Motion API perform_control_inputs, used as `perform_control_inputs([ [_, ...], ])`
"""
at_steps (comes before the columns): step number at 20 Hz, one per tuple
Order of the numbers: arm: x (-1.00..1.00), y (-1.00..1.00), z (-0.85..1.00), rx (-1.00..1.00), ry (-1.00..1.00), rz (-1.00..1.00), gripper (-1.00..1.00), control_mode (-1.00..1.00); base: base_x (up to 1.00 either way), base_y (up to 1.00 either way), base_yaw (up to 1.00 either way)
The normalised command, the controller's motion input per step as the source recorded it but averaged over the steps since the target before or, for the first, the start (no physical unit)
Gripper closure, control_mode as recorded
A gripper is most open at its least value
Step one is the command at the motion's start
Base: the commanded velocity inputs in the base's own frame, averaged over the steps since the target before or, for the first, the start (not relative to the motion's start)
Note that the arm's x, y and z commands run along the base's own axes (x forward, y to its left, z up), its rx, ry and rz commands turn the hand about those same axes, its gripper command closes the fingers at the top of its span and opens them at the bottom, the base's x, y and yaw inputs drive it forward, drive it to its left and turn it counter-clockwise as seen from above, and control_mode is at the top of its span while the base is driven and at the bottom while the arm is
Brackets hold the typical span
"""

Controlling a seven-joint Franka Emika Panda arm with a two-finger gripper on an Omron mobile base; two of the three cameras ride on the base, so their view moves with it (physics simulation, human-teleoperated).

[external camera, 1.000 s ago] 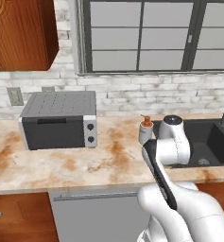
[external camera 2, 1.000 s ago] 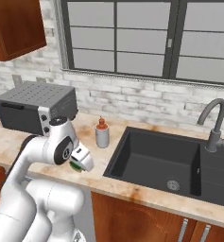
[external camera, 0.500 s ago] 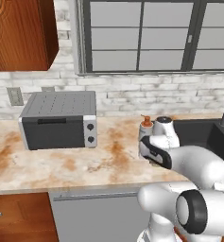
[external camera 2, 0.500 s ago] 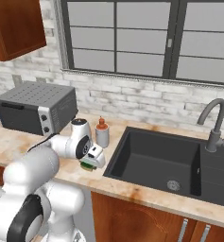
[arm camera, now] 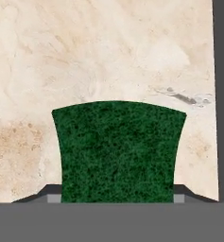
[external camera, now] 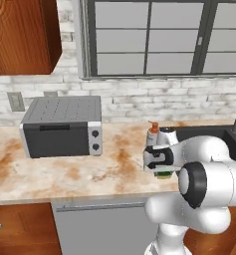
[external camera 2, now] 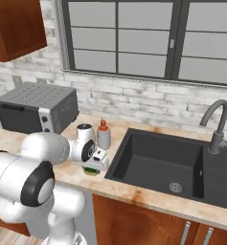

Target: Restock the sink supplies by placing the sponge and soap dispenser on the counter and next to the sink. Make sure the soap dispenser is upright.

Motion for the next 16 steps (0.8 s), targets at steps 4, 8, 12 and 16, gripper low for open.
perform_control_inputs([
  [4,-0.28,0.00,0.15,0.00,-0.06,0.05,-1.00,-1.00,0.00,0.00,0.00],
  [8,-0.49,0.00,0.62,-0.03,-0.14,0.03,-1.00,-1.00,0.00,0.00,0.00],
  [12,-0.60,0.00,0.73,-0.06,-0.27,0.01,-1.00,-1.00,0.00,0.00,0.00],
  [16,-0.89,0.00,0.77,-0.01,-0.36,0.00,-1.00,-1.00,0.00,0.00,0.00],
])
